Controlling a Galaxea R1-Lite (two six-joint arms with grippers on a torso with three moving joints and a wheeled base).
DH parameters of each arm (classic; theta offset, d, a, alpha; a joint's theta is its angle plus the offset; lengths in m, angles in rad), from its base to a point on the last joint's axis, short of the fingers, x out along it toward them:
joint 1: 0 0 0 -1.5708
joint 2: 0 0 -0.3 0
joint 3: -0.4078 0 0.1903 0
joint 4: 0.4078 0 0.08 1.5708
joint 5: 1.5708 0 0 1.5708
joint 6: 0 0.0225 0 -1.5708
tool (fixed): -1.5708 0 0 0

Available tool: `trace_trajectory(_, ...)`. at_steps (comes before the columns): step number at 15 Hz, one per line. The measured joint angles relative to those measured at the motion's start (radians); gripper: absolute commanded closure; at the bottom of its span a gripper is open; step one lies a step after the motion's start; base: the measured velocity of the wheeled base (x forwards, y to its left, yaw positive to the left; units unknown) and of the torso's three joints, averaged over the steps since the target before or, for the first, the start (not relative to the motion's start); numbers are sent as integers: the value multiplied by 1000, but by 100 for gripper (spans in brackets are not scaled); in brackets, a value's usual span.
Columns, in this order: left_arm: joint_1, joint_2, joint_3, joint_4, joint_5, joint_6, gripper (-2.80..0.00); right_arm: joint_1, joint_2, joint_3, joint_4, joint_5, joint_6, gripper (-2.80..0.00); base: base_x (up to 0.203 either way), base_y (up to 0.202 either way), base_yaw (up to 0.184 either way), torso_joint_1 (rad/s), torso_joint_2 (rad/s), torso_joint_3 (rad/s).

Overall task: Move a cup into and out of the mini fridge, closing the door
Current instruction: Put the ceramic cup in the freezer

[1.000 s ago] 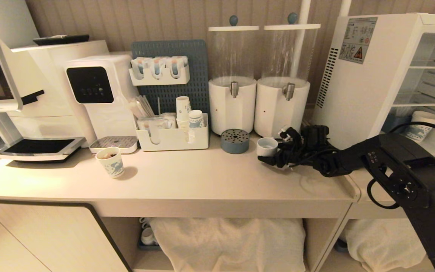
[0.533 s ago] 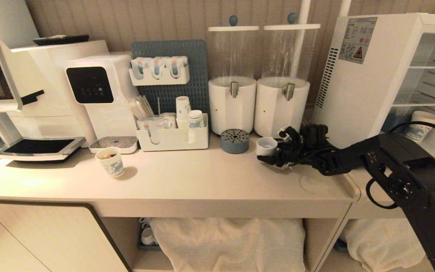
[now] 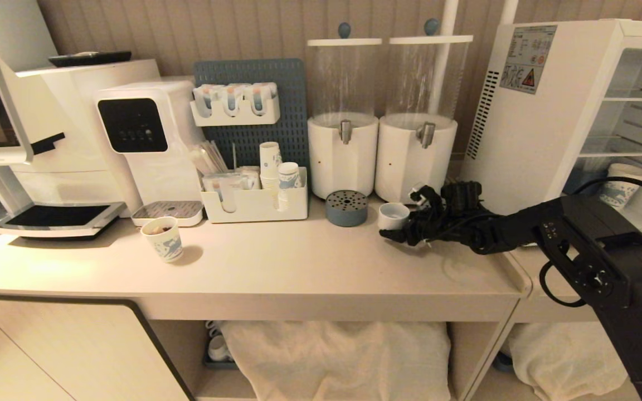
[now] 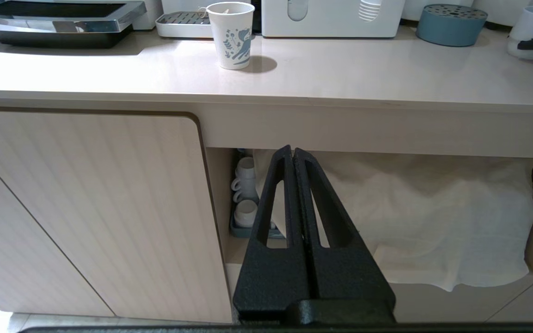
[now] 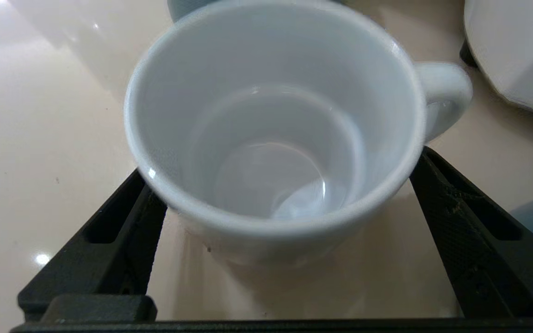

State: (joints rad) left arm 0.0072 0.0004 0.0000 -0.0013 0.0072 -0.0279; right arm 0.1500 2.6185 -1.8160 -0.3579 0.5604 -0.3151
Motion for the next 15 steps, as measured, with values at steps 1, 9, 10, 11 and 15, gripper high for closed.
trace_trajectory(1,0,0,0,0,0,0,0,0,0,-9,2,-1,2,-280,0,0,0,0,0,0)
trace_trajectory(9,0,0,0,0,0,1,0,0,5,-22,1,-4,1,-280,0,0,0,0,0,0)
trace_trajectory(10,0,0,0,0,0,0,0,0,6,-26,4,-4,2,-280,0,0,0,0,0,0)
trace_trajectory(11,0,0,0,0,0,0,0,0,8,-31,12,-3,2,-280,0,0,0,0,0,0)
trace_trajectory(15,0,0,0,0,0,-1,0,-2,10,-45,34,-3,11,0,0,0,0,0,0,0)
